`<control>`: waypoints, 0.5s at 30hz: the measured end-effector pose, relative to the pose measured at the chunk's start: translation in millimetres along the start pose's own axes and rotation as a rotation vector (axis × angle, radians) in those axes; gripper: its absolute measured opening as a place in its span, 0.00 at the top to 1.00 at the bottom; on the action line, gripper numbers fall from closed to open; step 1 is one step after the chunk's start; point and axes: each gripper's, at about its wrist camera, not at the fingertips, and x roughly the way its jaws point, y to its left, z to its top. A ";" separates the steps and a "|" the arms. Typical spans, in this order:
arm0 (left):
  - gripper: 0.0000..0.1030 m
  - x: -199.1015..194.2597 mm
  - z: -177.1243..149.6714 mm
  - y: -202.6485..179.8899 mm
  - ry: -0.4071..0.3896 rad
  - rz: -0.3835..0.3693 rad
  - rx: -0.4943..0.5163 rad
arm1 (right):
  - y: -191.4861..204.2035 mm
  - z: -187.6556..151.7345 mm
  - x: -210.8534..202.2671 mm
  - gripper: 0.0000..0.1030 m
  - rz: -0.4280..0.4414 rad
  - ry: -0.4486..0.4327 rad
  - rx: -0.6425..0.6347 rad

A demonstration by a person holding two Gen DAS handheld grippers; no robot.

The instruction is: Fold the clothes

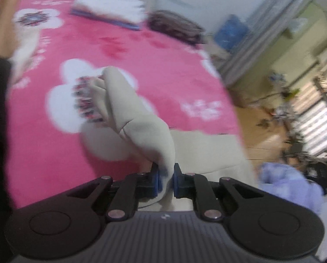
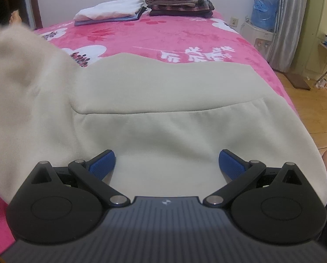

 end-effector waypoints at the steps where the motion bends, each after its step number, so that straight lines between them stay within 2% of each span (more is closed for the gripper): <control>1: 0.88 3.5 4.0 -11.5 0.004 -0.021 0.017 | -0.8 -0.1 -0.5 0.01 -0.001 0.000 -0.001; 4: 0.89 23.4 16.6 -47.8 0.027 -0.063 0.076 | -3.5 -0.4 -2.5 0.01 -0.004 0.000 0.001; 9: 0.90 80.7 30.2 -102.6 0.092 -0.068 0.188 | -5.5 -1.8 -3.5 0.01 -0.004 0.000 0.003; 13: 0.91 143.6 23.2 -136.3 0.179 -0.042 0.306 | -5.1 -3.0 -2.4 0.01 -0.010 -0.002 -0.002; 15: 0.89 178.2 17.1 -143.1 0.247 -0.025 0.364 | -5.1 -3.9 -1.4 0.01 -0.012 -0.004 -0.007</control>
